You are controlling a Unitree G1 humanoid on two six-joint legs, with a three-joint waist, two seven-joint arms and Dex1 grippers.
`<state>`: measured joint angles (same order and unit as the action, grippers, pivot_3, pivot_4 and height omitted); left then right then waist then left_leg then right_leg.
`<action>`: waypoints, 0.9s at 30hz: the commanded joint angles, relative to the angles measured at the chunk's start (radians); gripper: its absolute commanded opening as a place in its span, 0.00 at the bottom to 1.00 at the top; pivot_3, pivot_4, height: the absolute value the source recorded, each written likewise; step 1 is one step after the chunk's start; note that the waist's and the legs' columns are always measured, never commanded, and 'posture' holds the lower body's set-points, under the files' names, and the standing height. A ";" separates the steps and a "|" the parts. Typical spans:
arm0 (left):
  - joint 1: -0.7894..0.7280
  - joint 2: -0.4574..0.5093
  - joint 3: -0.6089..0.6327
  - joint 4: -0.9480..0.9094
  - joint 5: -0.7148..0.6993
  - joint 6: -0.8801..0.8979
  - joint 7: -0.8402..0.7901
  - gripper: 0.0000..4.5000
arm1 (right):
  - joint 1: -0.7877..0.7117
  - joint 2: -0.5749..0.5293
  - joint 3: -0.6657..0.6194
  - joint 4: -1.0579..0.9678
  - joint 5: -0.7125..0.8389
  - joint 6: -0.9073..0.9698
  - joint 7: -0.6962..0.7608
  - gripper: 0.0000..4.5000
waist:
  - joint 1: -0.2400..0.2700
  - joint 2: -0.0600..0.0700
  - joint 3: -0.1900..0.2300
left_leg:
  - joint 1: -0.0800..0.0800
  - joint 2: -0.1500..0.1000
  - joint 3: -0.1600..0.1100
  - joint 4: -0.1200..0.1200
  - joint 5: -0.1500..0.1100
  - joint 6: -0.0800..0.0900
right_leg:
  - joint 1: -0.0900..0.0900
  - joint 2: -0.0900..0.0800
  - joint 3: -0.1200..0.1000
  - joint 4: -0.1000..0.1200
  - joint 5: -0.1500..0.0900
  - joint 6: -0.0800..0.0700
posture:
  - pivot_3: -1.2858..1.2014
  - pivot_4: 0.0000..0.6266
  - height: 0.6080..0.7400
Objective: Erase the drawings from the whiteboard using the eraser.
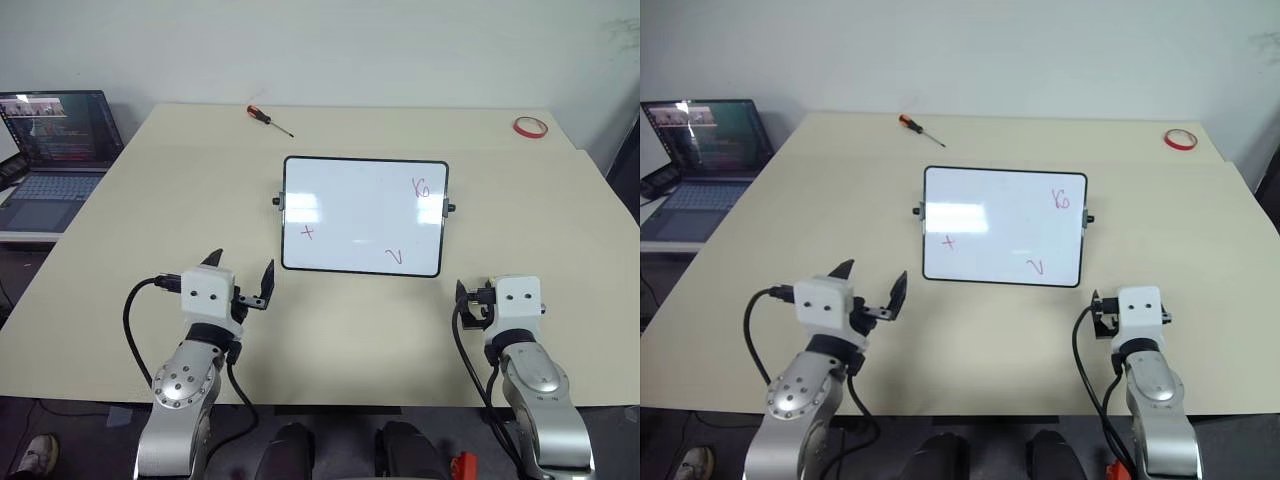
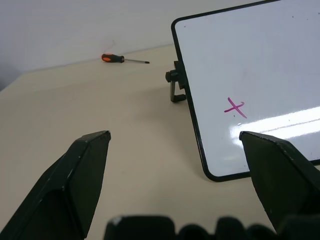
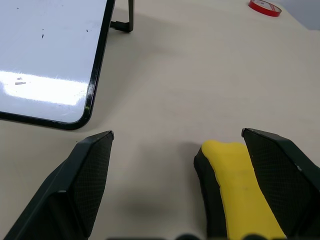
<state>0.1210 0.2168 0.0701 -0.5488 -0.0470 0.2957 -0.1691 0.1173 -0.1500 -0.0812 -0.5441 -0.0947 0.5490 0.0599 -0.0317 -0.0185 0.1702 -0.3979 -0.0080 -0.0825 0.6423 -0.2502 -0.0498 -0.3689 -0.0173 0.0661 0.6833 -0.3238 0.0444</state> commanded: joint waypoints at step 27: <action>-0.419 0.323 -0.235 0.299 -0.346 0.005 -0.871 1.00 | -0.133 0.170 -0.402 -0.037 0.368 0.403 -0.045 0.99 | -0.008 0.002 0.000 | 0.000 0.000 0.001 -0.001 0.000 0.000 | -0.001 0.003 0.001 0.001 0.000 0.000 | 0.52 0.24 1.00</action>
<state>-0.2781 0.5306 -0.1517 -0.2432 -0.3827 0.3224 -0.9952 -0.0092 0.0254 -0.4795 -0.5855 0.2569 0.9544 0.0188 -0.0393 -0.0165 0.1700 -0.3976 -0.0081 -0.0816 0.6418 -0.2501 -0.0496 -0.3696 -0.0142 0.0669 0.6847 -0.3238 0.0442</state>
